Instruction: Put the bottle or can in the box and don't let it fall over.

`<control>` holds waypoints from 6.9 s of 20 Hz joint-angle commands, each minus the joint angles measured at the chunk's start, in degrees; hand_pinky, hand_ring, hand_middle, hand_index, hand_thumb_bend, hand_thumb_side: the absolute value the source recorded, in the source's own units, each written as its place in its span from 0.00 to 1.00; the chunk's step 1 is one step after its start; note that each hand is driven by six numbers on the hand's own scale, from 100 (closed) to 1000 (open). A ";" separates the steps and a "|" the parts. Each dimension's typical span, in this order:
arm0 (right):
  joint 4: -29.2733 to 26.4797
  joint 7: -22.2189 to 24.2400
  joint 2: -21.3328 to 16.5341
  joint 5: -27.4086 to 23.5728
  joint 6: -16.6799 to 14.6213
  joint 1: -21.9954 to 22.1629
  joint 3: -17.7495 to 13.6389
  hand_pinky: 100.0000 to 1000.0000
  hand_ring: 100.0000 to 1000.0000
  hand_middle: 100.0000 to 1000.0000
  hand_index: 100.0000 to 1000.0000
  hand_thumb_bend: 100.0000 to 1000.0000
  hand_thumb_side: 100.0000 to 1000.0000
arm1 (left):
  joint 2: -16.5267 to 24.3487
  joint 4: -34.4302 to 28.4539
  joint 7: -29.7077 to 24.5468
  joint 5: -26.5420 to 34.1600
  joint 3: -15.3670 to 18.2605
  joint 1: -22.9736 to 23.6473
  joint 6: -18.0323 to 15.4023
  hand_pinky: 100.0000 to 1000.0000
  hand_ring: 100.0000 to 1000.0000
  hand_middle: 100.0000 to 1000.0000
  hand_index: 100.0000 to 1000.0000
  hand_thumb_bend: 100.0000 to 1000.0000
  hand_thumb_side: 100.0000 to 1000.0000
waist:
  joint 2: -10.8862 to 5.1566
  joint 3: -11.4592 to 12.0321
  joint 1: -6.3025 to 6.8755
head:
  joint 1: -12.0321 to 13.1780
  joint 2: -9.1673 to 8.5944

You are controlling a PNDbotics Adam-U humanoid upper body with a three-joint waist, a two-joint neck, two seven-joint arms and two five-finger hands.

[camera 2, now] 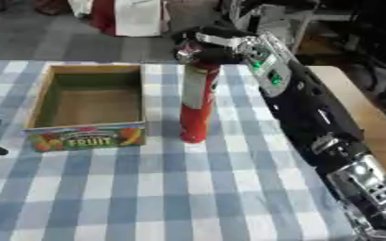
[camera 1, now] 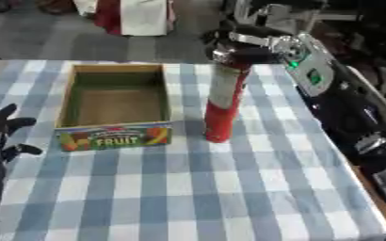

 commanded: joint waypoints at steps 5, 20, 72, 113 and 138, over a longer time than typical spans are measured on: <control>-4.13 -1.07 -2.98 -3.25 0.31 -1.24 -0.25 0.82 0.89 0.88 1.00 0.00 1.00 | 0.61 -1.21 -0.06 0.13 0.00 -0.68 -0.04 0.50 0.92 0.67 0.95 0.28 0.99 | -1.02 -0.07 0.26 | 0.49 -0.08; -7.73 -0.51 -4.85 -4.78 1.31 -0.10 0.70 0.88 0.92 0.92 1.00 0.00 1.00 | 0.59 -1.23 -0.02 0.11 0.11 -0.80 -0.03 0.50 0.92 0.67 0.95 0.28 0.99 | -1.04 -0.13 0.23 | 0.80 0.15; -7.22 -15.15 -2.60 9.83 -2.22 -0.50 -0.37 0.00 0.11 0.26 0.42 0.00 0.11 | 0.55 -1.40 -0.14 0.52 -0.07 -0.96 0.03 0.50 0.91 0.67 0.95 0.27 0.99 | -0.83 0.52 0.44 | -3.08 -1.30; -20.94 -21.94 -5.70 -8.92 -1.85 2.03 -2.63 0.76 0.84 0.86 1.00 0.00 0.32 | 0.17 -0.97 -3.25 2.47 -2.79 -4.12 0.02 0.50 0.91 0.66 0.95 0.27 0.99 | -0.82 5.17 -0.56 | -5.30 -2.07; -39.37 -37.48 11.66 -18.40 3.23 54.60 -12.77 0.40 0.59 0.70 0.96 0.00 0.71 | 0.67 -0.12 -1.63 -0.14 -1.09 -0.13 -0.24 0.50 0.92 0.66 0.95 0.26 1.00 | -0.94 -4.13 0.04 | 8.73 3.38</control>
